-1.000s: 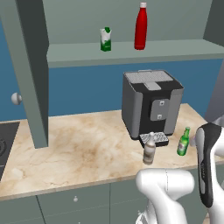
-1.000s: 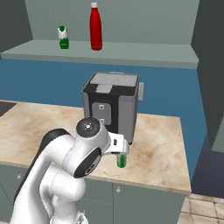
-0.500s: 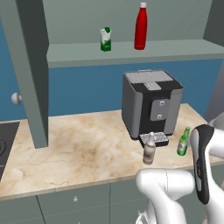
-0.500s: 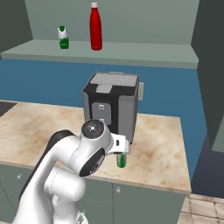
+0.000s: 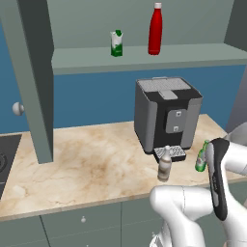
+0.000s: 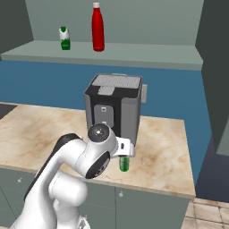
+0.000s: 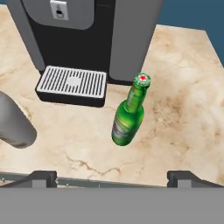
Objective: Sort all alcoholic drinks to one cabinet, and non-alcoholic drinks to the other.
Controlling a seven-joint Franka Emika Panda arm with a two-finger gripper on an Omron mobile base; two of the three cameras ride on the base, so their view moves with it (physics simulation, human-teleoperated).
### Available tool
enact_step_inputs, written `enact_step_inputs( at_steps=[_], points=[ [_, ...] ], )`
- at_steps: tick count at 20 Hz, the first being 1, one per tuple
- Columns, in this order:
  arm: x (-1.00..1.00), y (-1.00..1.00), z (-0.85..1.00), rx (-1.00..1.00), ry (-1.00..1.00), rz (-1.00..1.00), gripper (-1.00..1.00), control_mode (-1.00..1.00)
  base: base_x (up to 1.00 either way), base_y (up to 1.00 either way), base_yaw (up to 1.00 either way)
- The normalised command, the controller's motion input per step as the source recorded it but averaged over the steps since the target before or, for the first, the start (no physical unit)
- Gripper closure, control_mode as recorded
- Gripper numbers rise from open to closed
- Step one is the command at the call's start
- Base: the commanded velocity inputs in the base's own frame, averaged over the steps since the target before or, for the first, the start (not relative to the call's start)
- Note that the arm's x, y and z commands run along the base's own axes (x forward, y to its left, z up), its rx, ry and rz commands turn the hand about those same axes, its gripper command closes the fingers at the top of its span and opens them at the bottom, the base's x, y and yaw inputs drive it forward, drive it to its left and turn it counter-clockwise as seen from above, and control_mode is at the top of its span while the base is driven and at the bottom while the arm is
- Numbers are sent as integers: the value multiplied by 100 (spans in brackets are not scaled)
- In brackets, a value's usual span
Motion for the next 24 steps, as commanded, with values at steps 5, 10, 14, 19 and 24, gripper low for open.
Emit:
enact_step_inputs(
  at_steps=[5,10,14,19,24],
  points=[
    [21,-8,-15,0,0,0,-100,-100,0,0,0],
    [21,-10,-16,0,0,0,-100,-100,0,0,0],
    [20,-9,-15,0,0,0,-100,-100,0,0,0],
    [19,-5,-14,0,0,0,-100,-100,0,0,0],
    [18,0,-15,0,1,0,-100,-100,0,0,0]
  ],
)
